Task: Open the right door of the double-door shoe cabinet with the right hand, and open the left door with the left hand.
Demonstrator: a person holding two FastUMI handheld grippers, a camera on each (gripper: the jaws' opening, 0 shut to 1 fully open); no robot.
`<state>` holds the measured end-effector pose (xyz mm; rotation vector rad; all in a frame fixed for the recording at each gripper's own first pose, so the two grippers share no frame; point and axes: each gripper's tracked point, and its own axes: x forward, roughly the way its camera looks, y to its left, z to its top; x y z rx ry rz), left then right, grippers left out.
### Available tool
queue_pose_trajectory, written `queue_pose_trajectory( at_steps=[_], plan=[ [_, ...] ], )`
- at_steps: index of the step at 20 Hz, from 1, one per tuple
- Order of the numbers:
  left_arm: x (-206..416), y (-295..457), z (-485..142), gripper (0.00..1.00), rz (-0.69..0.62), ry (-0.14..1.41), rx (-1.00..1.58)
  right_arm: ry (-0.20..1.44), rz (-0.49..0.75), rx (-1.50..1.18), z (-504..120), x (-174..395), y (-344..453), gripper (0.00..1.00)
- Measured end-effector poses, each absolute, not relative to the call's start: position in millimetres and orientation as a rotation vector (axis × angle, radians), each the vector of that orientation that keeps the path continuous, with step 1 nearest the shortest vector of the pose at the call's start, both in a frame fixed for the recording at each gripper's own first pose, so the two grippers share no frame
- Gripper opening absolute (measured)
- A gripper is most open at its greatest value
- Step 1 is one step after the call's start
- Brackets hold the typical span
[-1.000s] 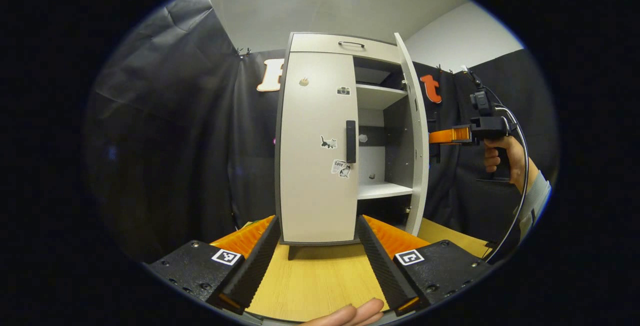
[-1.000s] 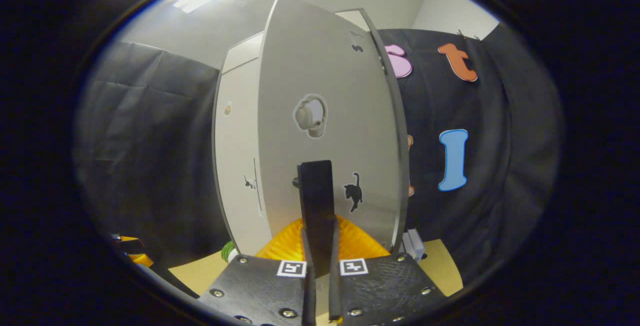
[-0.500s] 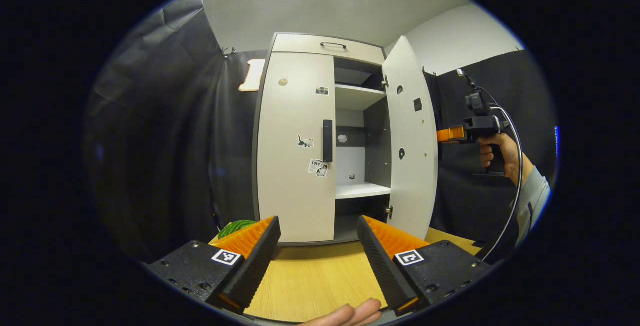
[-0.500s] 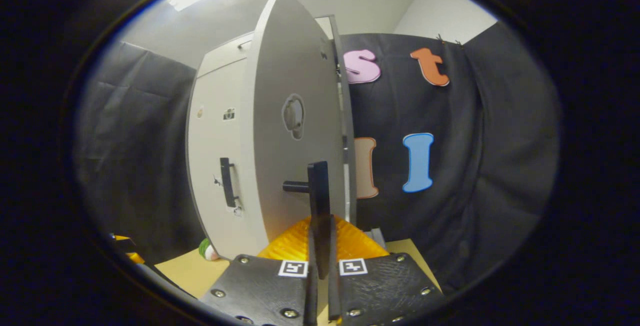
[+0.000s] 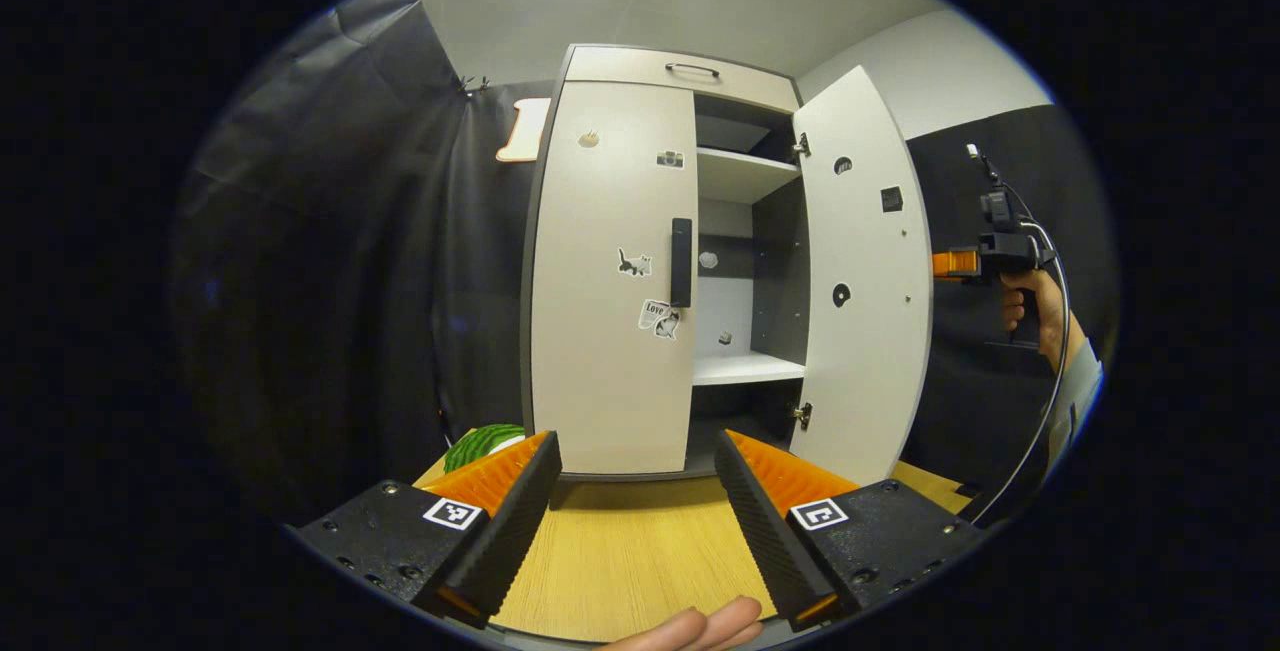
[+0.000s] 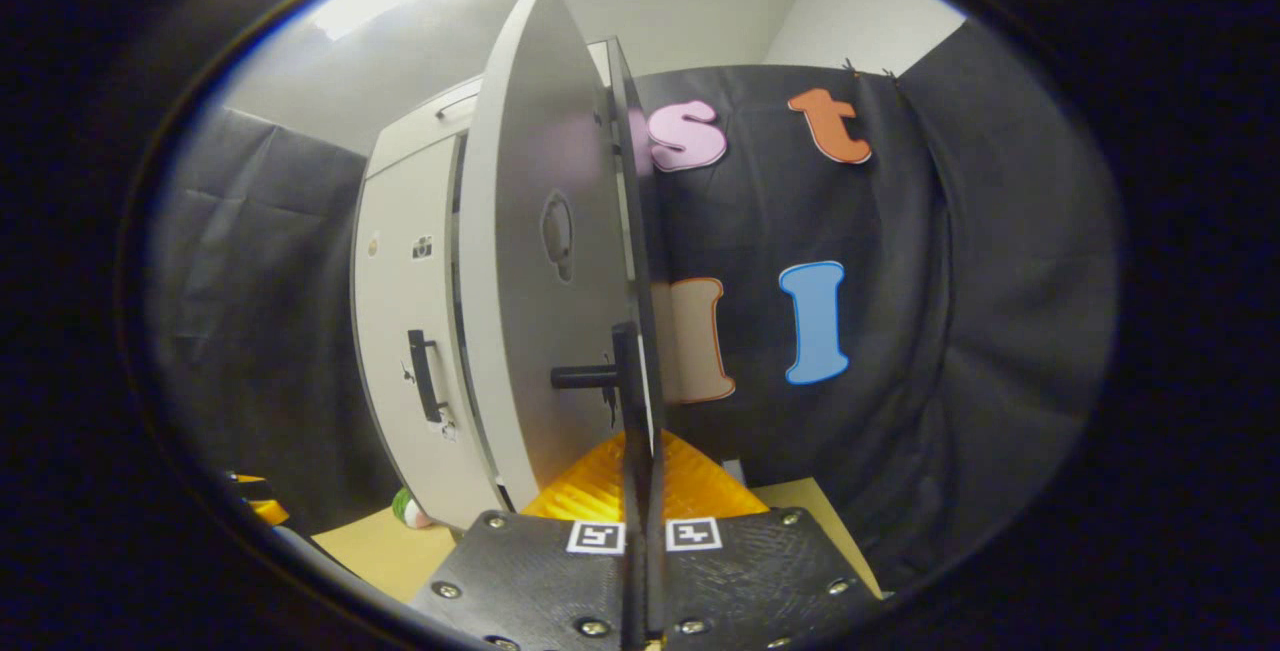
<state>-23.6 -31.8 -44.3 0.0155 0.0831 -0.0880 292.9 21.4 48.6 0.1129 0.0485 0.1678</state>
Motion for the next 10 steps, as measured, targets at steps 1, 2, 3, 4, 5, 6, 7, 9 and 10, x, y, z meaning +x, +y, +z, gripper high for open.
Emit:
queue_pose_trajectory(
  at_steps=[1,2,3,4,5,6,7,9,10],
  plan=[
    [-20,-30,-48,0.96,-0.088,0.091,0.008,0.050,0.174,0.114,49,293,21,0.01],
    [-15,-27,-53,0.96,-0.083,0.108,-0.002,0.046,0.173,0.107,49,294,20,0.01],
    [-10,-24,-57,0.96,-0.076,0.123,-0.013,0.045,0.170,0.102,50,294,20,0.01],
    [-4,-21,-60,0.96,-0.069,0.135,-0.023,0.045,0.163,0.096,49,295,19,0.01],
    [0,-18,-61,0.96,-0.060,0.144,-0.028,0.045,0.157,0.089,48,294,18,0.01],
    [5,-15,-59,0.96,-0.052,0.144,-0.030,0.045,0.150,0.082,48,294,16,0.01],
    [10,-13,-57,0.96,-0.046,0.142,-0.032,0.051,0.143,0.070,47,292,15,0.03],
    [23,-14,-48,0.96,-0.062,0.121,-0.064,0.042,0.146,0.046,49,289,16,0.03],
    [29,-16,-46,0.96,-0.071,0.120,-0.083,0.033,0.141,0.040,50,289,14,0.03]
  ],
)
